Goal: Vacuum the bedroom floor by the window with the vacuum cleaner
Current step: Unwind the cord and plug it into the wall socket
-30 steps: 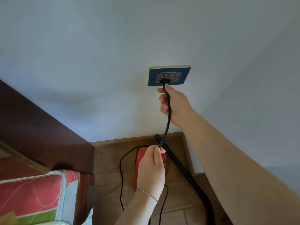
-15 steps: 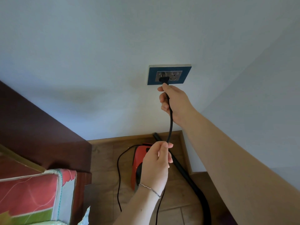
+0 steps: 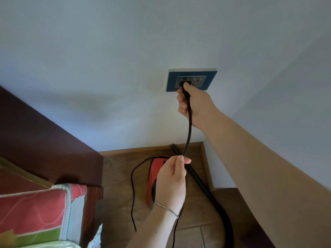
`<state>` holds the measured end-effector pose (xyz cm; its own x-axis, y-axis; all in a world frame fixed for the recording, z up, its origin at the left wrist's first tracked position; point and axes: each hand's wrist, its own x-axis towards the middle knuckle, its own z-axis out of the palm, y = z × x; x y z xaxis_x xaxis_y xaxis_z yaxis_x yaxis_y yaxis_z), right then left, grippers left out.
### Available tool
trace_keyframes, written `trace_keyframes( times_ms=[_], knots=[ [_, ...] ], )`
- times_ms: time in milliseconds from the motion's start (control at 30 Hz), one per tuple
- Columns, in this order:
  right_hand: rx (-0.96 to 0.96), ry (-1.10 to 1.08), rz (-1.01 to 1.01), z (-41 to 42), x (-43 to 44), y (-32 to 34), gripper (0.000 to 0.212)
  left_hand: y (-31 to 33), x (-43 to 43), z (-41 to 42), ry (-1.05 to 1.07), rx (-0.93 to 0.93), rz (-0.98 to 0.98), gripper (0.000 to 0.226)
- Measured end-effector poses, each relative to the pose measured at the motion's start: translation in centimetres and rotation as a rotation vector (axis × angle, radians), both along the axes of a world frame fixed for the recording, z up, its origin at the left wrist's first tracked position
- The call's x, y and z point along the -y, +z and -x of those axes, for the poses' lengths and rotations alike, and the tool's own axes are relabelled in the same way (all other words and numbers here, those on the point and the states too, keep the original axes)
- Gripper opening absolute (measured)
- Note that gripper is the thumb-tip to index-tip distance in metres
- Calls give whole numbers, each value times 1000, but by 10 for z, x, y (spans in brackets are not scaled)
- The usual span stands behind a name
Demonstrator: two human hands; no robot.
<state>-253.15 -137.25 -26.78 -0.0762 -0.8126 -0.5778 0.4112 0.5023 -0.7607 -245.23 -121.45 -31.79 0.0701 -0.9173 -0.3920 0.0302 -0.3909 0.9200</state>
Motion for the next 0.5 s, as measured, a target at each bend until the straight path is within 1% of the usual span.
trace_keyframes(
  times_ms=[200,300,400,500],
  knots=[
    [-56,0,-73,1,6,11,17,5,-2,7,7,-2,-9,32],
    [-88,36,-106,1,13,18,19,10,-1,9,5,1,17,31],
    [-115,20,-140,-2,18,21,18,11,3,10,12,2,15,31],
    [-133,12,-113,-7,17,17,23,9,3,7,20,25,1,31]
  ],
)
